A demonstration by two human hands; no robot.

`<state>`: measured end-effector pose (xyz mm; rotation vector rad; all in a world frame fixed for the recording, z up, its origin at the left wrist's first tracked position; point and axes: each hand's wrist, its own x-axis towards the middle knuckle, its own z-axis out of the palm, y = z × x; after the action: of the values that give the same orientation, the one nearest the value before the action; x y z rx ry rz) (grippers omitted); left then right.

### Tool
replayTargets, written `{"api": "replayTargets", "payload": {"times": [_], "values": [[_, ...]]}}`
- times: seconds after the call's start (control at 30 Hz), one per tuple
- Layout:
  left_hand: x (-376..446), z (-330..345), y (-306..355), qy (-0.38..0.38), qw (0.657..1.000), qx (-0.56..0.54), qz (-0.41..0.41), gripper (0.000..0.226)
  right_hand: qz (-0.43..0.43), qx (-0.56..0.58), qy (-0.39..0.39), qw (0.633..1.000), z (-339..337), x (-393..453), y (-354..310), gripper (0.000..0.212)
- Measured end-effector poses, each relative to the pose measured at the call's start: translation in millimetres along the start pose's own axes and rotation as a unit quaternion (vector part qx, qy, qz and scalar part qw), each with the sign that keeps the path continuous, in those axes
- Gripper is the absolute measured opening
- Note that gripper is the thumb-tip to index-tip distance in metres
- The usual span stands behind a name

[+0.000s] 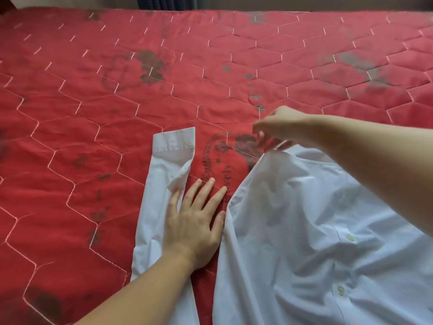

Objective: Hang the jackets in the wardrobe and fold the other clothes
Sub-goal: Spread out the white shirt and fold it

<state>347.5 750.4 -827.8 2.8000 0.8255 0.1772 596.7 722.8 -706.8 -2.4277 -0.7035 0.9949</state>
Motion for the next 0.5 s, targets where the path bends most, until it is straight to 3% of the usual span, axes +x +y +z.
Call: {"api": "replayTargets", "payload": {"times": [0.03,0.1,0.17,0.23,0.3,0.37,0.4,0.5], "values": [[0.1,0.3,-0.6,-0.001,1.000,-0.001,-0.001,0.050,0.002,-0.091,-0.006,0.996,-1.0,0.1,3.9,0.039],[0.3,0.5,-0.4,-0.002,1.000,-0.004,-0.001,0.050,0.049,-0.300,-0.032,0.952,1.1,-5.2,14.3,0.061],[-0.6,0.5,0.2,0.001,1.000,-0.005,-0.001,0.050,0.071,-0.359,-0.063,0.928,7.6,-1.2,23.0,0.055],[-0.9,0.5,0.4,0.008,1.000,-0.007,0.001,0.050,0.040,-0.255,-0.065,0.964,11.8,8.0,24.6,0.031],[-0.3,1.1,-0.4,0.014,1.000,-0.011,0.007,0.049,0.011,-0.021,-0.085,0.996,7.8,14.6,19.0,0.020],[-0.6,1.3,-1.4,0.019,1.000,-0.011,0.011,0.049,0.036,0.181,-0.174,0.967,-2.4,14.8,10.5,0.035],[-0.6,1.5,-1.8,0.022,1.000,-0.010,0.012,0.048,0.056,0.199,-0.225,0.952,-7.2,12.3,8.2,0.051],[-0.9,2.5,-1.8,0.022,1.000,-0.018,0.009,0.048,0.079,-0.034,-0.343,0.935,-14.1,3.2,10.9,0.082]]}}
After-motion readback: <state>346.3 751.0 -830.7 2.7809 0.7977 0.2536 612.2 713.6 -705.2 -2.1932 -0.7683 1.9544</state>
